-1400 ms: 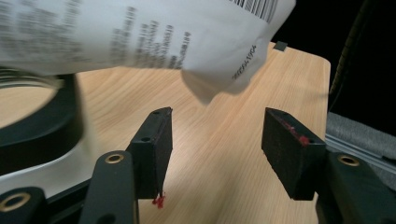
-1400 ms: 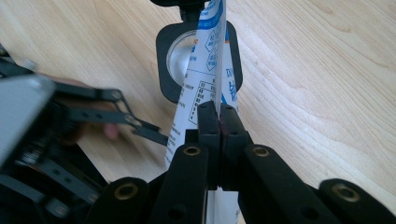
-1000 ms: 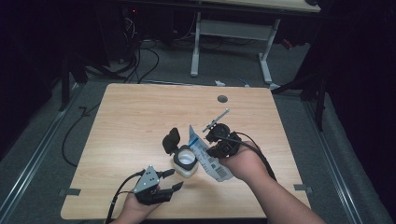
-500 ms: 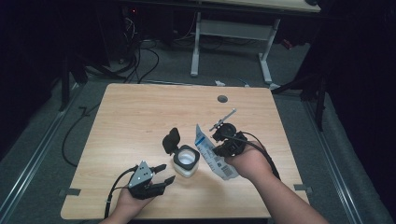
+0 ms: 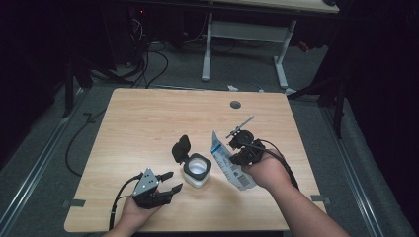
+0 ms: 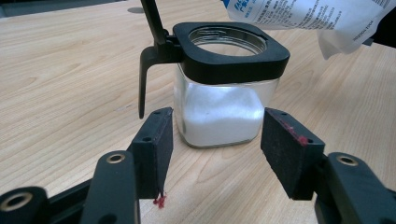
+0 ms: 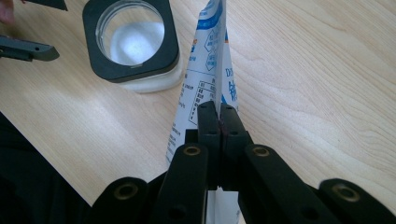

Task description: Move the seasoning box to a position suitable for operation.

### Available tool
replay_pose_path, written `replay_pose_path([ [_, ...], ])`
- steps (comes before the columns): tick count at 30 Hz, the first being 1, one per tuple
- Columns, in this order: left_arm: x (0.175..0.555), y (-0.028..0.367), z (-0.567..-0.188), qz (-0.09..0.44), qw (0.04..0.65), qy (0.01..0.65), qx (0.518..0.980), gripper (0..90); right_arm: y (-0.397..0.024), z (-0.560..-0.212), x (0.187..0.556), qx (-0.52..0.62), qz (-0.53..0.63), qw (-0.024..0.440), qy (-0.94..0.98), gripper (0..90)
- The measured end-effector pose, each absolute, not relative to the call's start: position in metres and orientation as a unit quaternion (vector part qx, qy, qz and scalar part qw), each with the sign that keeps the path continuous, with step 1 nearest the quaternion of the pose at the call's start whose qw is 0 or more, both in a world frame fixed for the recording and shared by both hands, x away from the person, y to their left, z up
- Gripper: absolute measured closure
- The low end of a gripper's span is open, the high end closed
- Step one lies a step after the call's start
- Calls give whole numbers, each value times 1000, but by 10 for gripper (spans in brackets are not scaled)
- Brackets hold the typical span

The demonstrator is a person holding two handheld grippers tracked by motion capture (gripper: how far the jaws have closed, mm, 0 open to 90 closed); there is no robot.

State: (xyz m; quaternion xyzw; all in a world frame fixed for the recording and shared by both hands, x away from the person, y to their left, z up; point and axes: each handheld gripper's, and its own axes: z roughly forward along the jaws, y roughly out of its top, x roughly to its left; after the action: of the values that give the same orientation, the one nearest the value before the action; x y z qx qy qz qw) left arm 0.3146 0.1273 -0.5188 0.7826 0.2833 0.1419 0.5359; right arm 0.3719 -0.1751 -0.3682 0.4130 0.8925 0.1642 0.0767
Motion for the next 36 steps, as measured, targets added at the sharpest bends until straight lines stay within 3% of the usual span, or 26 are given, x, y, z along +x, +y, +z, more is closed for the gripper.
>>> replay_pose_path([
  [36, 318, 128, -522, 136, 531, 284, 787, 441, -240, -397, 407, 473, 122, 108, 866, 899],
])
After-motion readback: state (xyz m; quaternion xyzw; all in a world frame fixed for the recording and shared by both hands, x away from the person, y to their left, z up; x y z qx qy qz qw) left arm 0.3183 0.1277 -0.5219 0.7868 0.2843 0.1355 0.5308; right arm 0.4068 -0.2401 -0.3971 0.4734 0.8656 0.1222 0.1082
